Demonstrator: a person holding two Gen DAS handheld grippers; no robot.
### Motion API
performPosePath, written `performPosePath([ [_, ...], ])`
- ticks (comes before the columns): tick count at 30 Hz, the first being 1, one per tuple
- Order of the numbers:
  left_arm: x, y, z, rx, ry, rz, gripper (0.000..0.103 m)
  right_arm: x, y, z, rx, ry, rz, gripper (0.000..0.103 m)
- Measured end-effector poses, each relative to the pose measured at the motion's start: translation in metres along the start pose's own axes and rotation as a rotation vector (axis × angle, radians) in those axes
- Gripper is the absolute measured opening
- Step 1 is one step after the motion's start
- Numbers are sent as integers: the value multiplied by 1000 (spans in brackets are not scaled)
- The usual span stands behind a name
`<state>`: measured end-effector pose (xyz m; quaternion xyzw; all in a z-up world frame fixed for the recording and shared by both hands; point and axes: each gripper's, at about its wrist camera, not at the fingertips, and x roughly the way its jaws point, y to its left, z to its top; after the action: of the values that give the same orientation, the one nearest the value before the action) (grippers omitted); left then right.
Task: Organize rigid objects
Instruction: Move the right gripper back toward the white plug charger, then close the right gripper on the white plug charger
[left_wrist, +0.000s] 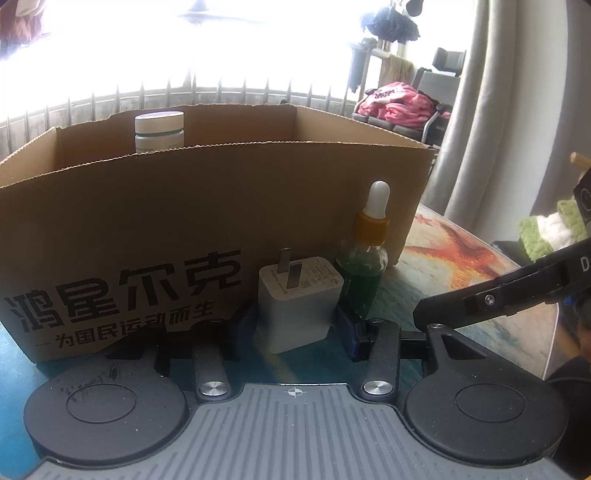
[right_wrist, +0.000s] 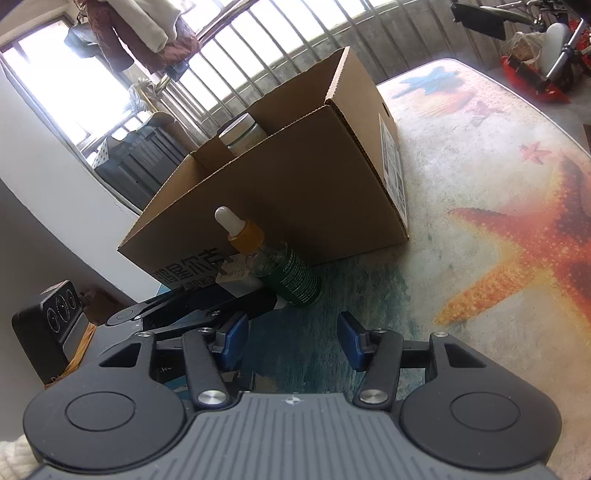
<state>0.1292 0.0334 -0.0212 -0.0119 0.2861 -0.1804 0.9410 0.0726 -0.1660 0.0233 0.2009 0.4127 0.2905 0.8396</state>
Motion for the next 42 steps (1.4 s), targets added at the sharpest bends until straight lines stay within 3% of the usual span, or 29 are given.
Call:
performPosePath([
  [14, -40, -6, -21, 43, 50, -65, 46, -1, 16, -9, -30, 24, 44, 57],
  [18, -45, -6, -23, 56, 57, -69, 48, 5, 25, -11, -62, 46, 58, 69],
  [24, -43, -6, -24, 67, 46, -76, 53, 12, 38, -10, -132, 73, 70, 74],
  [33, -39, -5, -25, 74, 26, -99, 47, 26, 55, -5, -273, 127, 52, 74],
  [42, -40, -8, -26, 111, 22, -106, 47, 37, 63, -10, -357, 156, 82, 66],
])
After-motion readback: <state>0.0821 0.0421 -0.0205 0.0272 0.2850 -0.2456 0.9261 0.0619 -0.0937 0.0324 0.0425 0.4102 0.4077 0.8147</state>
